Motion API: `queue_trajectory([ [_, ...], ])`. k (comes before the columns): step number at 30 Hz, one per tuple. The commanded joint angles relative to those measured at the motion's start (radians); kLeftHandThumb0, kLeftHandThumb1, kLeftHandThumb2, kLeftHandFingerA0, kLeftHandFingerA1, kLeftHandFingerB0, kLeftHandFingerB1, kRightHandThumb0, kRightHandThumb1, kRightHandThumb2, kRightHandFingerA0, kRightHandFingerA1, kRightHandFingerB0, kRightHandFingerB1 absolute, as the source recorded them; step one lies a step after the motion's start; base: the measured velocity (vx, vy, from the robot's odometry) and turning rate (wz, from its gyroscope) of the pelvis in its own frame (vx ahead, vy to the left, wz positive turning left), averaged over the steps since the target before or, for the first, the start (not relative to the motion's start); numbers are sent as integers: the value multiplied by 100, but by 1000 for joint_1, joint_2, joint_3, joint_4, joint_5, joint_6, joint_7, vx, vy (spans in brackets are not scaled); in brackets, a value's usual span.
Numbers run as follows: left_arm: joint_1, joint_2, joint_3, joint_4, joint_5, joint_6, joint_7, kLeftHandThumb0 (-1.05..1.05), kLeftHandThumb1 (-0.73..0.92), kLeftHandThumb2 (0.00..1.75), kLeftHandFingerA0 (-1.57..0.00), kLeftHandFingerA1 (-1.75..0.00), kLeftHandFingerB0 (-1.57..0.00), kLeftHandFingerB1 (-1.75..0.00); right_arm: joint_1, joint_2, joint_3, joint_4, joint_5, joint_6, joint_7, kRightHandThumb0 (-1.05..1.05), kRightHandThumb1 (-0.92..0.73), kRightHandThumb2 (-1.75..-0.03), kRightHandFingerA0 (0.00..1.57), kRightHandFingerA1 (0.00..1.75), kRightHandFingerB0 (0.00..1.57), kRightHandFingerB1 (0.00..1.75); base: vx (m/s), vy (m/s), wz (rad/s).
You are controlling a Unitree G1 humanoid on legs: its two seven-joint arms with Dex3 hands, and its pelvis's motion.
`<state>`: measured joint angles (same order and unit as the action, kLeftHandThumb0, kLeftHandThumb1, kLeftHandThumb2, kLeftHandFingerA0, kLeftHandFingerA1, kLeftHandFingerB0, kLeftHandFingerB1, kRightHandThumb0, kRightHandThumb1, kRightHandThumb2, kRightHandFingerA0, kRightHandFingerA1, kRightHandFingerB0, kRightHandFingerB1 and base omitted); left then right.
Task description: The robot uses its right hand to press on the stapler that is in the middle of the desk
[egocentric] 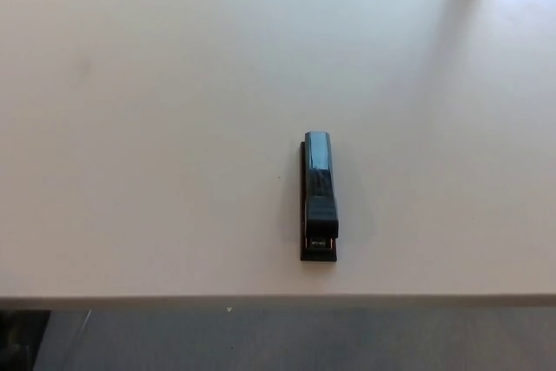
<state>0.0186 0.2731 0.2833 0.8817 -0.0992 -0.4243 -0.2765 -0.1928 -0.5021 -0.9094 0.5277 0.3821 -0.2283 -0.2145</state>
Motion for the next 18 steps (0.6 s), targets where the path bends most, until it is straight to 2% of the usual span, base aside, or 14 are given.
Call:
queue_trajectory([
  [1,-17,47,7,11,-5,-34,-5,-71,64,105,-6,-51,-5,-49,-105,-126,265,-659,36,100,141,-58,-82,-64,86,47,7,25,0,0,0],
  [2,-19,47,7,14,-5,-29,-6,-71,64,106,-4,-50,-3,-48,-135,-160,304,-669,12,117,164,-46,-61,-104,97,77,4,44,0,0,0],
  [3,-20,49,5,15,-3,-30,-5,-74,66,106,-3,-50,-3,-48,-149,-177,329,-681,-12,120,175,-55,-86,-66,125,62,22,29,0,0,0],
  [4,-21,50,3,18,3,-36,-1,-75,65,106,-7,-51,-6,-49,-176,-188,364,-704,-26,138,184,-38,-62,-107,121,101,6,45,0,0,0],
  [5,-21,51,2,20,5,-38,0,-75,65,106,-7,-51,-6,-49,-185,-190,376,-714,-29,149,185,-38,-62,-107,121,101,6,45,0,0,0],
  [6,-22,48,5,19,-3,-37,-7,-74,66,106,-2,-49,-3,-48,-240,-182,420,-721,-28,154,198,-51,-70,-94,124,92,27,46,0,0,0],
  [7,-23,47,7,21,-6,-37,-9,-74,66,106,-2,-49,-3,-48,-269,-178,441,-731,-2,180,208,-51,-70,-94,124,92,27,46,0,0,0],
  [8,-21,47,5,21,-2,-46,-6,-74,66,107,-2,-50,-3,-48,-296,-171,465,-739,-15,200,197,-45,-68,-90,123,99,32,46,0,0,0],
  [9,-18,47,5,22,-1,-50,-3,-72,65,106,-6,-51,-6,-50,-327,-169,496,-721,-59,167,216,-25,-84,-65,129,124,42,35,0,0,0],
  [10,-17,47,5,22,0,-52,-3,-69,66,108,-3,-50,-4,-49,-350,-160,519,-718,-76,158,224,-27,-77,-78,127,122,42,43,0,0,0],
  [11,-17,46,7,19,-5,-45,-8,-76,65,105,-2,-49,-5,-48,-379,-128,544,-720,-46,162,235,-15,-84,-65,132,111,58,41,0,0,0],
  [14,-9,42,5,11,0,-42,3,-79,67,107,-2,-49,-4,-48,-451,-35,624,-683,-49,104,263,-9,-78,-68,131,85,93,70,0,0,0],
  [16,-13,41,7,13,-6,-38,-3,-78,66,106,0,-48,-6,-48,-486,17,664,-686,-15,144,250,-15,-79,-64,131,96,86,102,0,0,0],
  [18,-11,37,11,13,-15,-31,-11,-74,66,107,-2,-49,-4,-48,-499,40,691,-687,-11,147,248,-13,-79,-66,130,99,82,111,0,0,0],
])
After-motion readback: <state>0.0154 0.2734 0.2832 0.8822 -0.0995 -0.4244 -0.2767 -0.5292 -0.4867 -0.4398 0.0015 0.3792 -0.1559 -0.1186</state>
